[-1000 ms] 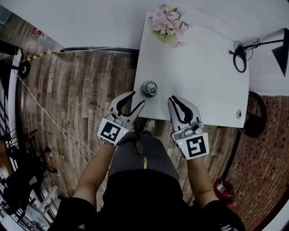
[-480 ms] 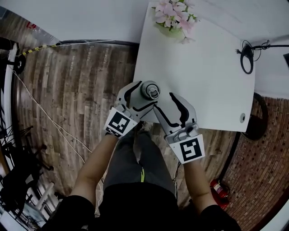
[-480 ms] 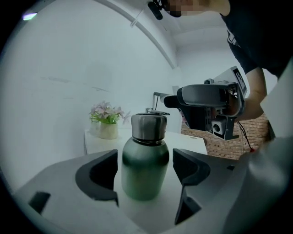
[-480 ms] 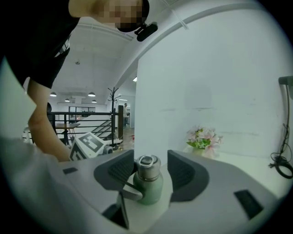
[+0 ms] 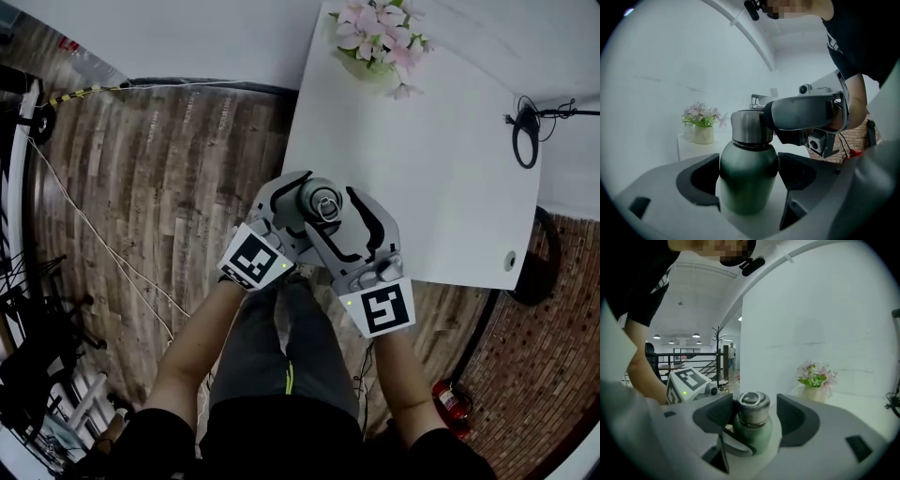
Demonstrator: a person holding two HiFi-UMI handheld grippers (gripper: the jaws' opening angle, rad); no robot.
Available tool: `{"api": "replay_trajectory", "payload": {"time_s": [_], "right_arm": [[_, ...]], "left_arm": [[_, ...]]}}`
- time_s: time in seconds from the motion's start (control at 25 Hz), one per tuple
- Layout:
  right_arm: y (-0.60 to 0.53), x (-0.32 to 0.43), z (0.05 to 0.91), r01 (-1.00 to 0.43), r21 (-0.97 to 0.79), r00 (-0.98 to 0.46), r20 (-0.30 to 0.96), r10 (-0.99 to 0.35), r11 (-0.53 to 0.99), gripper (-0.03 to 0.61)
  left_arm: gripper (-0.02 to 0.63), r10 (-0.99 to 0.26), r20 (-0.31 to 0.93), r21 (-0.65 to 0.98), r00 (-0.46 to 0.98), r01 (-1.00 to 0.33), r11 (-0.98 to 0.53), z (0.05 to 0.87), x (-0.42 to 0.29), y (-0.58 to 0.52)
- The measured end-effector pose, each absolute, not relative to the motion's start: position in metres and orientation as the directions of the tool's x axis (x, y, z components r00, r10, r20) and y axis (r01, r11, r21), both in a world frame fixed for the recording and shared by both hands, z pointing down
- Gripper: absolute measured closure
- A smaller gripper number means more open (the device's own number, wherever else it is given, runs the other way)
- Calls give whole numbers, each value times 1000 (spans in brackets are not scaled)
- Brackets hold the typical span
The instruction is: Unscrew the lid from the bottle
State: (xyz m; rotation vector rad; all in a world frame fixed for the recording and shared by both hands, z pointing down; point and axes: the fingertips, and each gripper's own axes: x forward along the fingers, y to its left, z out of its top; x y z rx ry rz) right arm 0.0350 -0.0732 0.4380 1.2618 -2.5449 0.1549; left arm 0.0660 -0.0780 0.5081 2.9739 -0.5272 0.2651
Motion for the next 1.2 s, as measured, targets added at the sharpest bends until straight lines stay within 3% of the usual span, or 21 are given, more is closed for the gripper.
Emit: {"api": "replay_trajectory", "payload": {"time_s": [0.56,0.76,1.2], "right_arm": [[-84,19,452,-785,61,-569,326,-755,617,279],[-88,24,454,-800,84,-546,311,-778,595,310],[-84,22,456,-708,53,-656,320,-684,704,310]], "left_arm": [[244,-332,224,37,916,-348,-937,515,69,-79],[244,-334,218,37,917,-349,-936,513,69,-80],[244,-333,228,60,915,-355,-933,520,67,-77]]}}
